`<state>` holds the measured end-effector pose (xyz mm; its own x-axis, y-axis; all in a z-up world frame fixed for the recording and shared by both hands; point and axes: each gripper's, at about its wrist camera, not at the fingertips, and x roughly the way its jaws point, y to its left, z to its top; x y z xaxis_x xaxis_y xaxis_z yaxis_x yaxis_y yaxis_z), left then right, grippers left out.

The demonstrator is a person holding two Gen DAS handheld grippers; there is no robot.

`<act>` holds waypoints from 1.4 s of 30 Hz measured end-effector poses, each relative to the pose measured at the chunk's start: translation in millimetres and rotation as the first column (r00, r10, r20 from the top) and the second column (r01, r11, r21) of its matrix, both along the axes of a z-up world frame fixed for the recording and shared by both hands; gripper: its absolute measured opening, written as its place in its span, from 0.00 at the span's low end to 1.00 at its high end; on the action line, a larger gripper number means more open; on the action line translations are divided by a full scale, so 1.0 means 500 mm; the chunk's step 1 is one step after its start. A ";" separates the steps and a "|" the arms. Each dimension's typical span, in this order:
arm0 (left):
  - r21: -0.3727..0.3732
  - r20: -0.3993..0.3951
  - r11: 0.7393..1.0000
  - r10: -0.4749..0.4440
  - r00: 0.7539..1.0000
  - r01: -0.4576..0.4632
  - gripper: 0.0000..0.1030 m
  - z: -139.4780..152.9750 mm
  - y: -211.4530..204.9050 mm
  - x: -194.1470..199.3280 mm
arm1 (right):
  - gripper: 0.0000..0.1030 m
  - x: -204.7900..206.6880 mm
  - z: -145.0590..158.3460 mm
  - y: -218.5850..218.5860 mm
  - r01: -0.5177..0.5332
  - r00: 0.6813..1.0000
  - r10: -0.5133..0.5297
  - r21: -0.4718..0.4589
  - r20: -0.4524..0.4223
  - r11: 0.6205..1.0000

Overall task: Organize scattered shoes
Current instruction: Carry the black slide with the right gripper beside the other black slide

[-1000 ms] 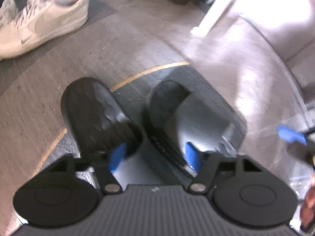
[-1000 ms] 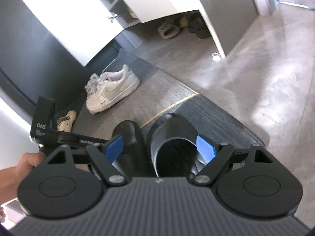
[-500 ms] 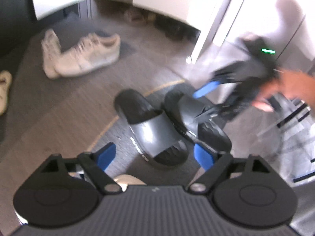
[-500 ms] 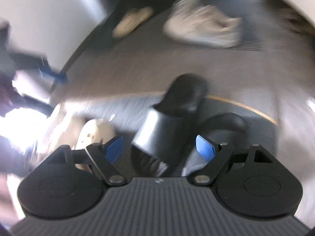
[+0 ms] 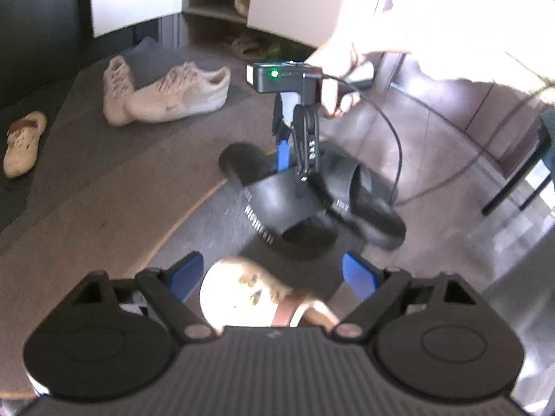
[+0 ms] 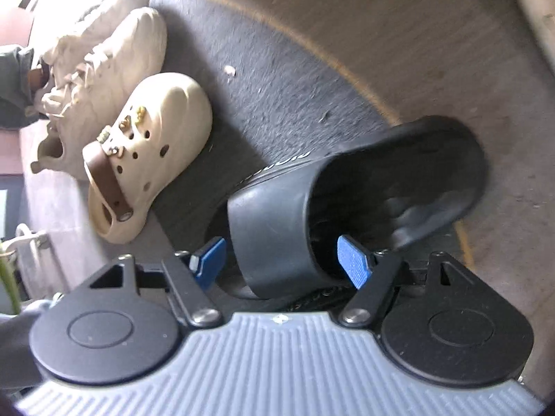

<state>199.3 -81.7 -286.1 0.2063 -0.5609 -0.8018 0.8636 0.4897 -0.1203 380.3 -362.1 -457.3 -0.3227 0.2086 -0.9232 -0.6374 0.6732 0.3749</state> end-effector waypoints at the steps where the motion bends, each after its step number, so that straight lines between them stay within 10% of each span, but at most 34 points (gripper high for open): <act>1: 0.001 0.010 1.000 -0.002 1.000 0.002 0.87 0.001 0.012 -0.002 | 0.70 -0.001 -0.004 0.003 -0.004 1.000 0.004 0.000 -0.005 1.000; 6: 0.002 0.026 0.993 0.118 0.993 -0.118 0.87 -0.001 0.060 0.028 | 0.68 0.004 -0.086 -0.001 0.066 0.992 -0.077 -0.115 -0.098 0.991; 12: -0.011 -0.002 0.974 0.226 0.974 -0.226 0.86 0.002 0.079 0.068 | 0.30 -0.013 -0.062 -0.048 0.197 0.974 -0.188 0.067 -0.126 0.978; 18: -0.049 0.058 0.980 0.195 0.979 -0.193 0.86 0.020 0.066 0.055 | 0.17 -0.056 0.008 -0.147 0.463 0.857 -0.515 0.399 0.027 0.792; 23: -0.072 0.069 0.971 0.232 0.970 -0.227 0.86 0.026 0.051 0.063 | 0.16 -0.110 0.067 -0.209 0.565 0.652 -0.751 0.592 0.107 0.575; 28: -0.091 0.041 0.964 0.255 0.966 -0.251 0.86 0.027 0.038 0.077 | 0.15 -0.201 0.124 -0.281 0.720 0.190 -0.982 0.679 0.005 0.142; 33: -0.083 0.023 0.966 0.246 0.969 -0.244 0.86 0.024 0.031 0.076 | 0.15 -0.286 0.128 -0.350 0.747 -0.043 -0.988 0.652 -0.149 -0.131; 42: -0.079 0.015 0.975 0.211 0.977 -0.209 0.86 0.013 0.023 0.065 | 0.14 -0.475 0.122 -0.436 0.466 -0.524 -0.787 0.664 -0.325 -0.584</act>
